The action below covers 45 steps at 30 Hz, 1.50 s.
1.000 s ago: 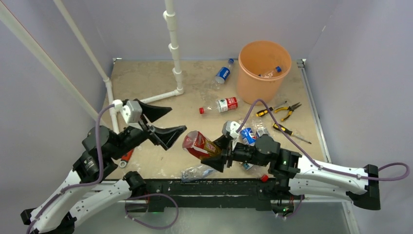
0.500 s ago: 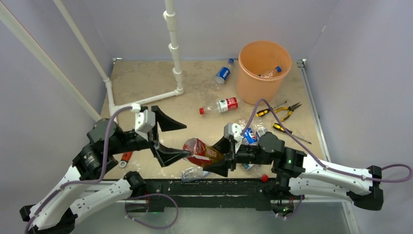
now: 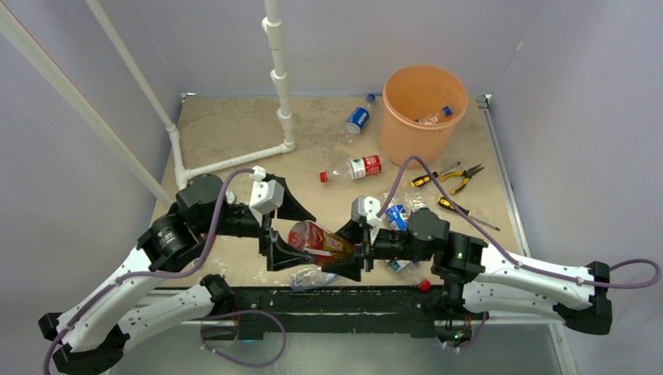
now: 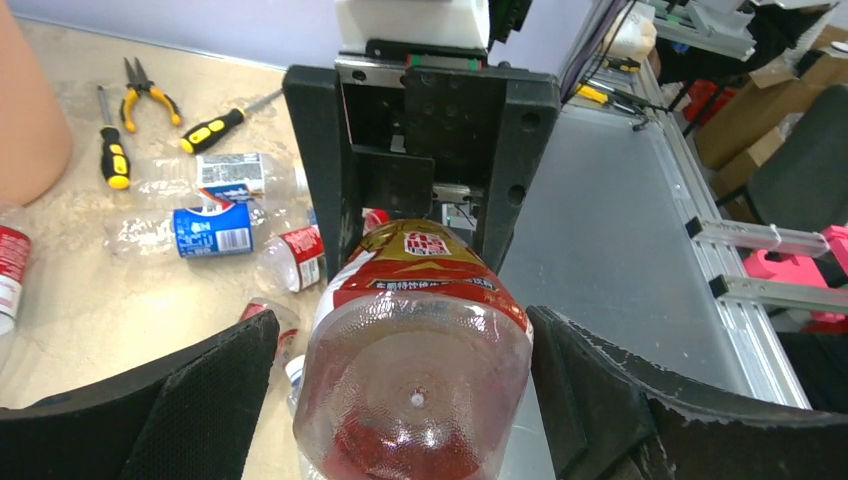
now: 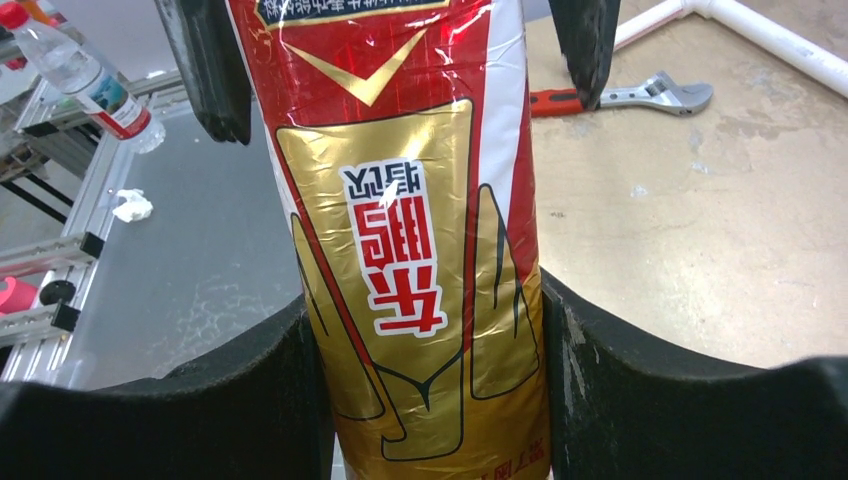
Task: Put the plastic bottles in the bin
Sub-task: Pick up the plastic bottle at the center of the board.
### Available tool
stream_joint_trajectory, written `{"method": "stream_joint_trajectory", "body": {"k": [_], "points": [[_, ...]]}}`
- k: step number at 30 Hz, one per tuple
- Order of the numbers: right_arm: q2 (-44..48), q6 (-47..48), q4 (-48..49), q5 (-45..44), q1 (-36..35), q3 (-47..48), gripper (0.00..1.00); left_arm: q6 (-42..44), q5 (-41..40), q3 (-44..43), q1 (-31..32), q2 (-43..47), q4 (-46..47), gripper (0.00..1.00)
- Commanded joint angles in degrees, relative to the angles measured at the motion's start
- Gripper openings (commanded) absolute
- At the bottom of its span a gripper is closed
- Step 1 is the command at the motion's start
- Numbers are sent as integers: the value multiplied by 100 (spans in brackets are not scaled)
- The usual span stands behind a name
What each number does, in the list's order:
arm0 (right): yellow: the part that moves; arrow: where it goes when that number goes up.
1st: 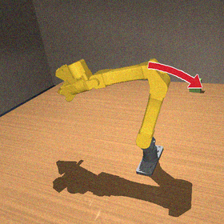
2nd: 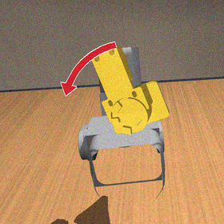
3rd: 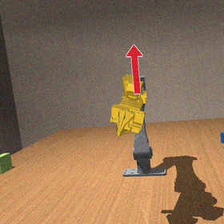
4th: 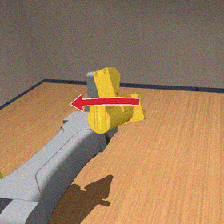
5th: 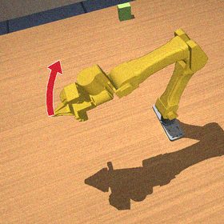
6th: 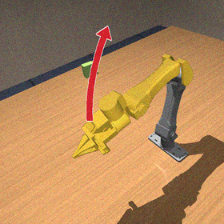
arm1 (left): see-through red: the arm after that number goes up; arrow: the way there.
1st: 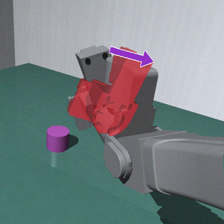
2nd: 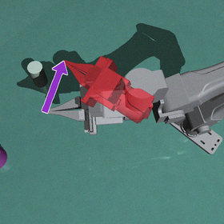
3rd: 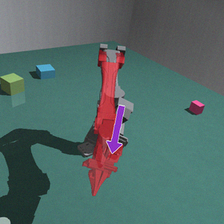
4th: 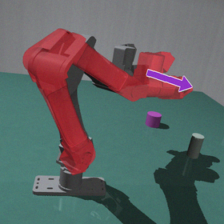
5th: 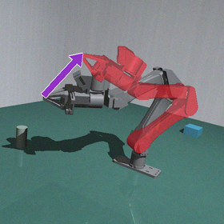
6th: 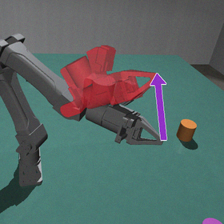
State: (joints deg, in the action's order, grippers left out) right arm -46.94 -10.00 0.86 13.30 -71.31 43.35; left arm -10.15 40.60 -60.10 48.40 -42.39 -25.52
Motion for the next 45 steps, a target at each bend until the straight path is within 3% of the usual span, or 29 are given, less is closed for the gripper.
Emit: {"method": "stream_joint_trajectory", "body": {"k": [1,8,15,18,23,29,33,37,45], "points": [[73,173,36,294,-7,319,43,170,499,-26,5,-27,-50,92],[62,124,-76,513,-8,464,43,-85,937,537,3,-31,584,81],[-122,225,-225,553,-6,576,43,-242,1120,574,8,-31,830,62],[-159,226,-212,568,-6,616,44,-242,1173,613,3,-32,862,46],[-210,244,-219,560,-6,664,46,-367,1240,700,3,31,1040,33],[-203,216,-121,305,-6,692,65,-445,1149,692,4,105,1125,0],[-226,86,-113,206,-6,724,76,-571,1038,761,3,209,1351,0],[-190,-11,-113,68,-6,745,98,-679,909,826,4,253,1539,0],[618,-422,455,-1663,-6,716,99,-988,-331,1072,5,725,2144,0]]}}
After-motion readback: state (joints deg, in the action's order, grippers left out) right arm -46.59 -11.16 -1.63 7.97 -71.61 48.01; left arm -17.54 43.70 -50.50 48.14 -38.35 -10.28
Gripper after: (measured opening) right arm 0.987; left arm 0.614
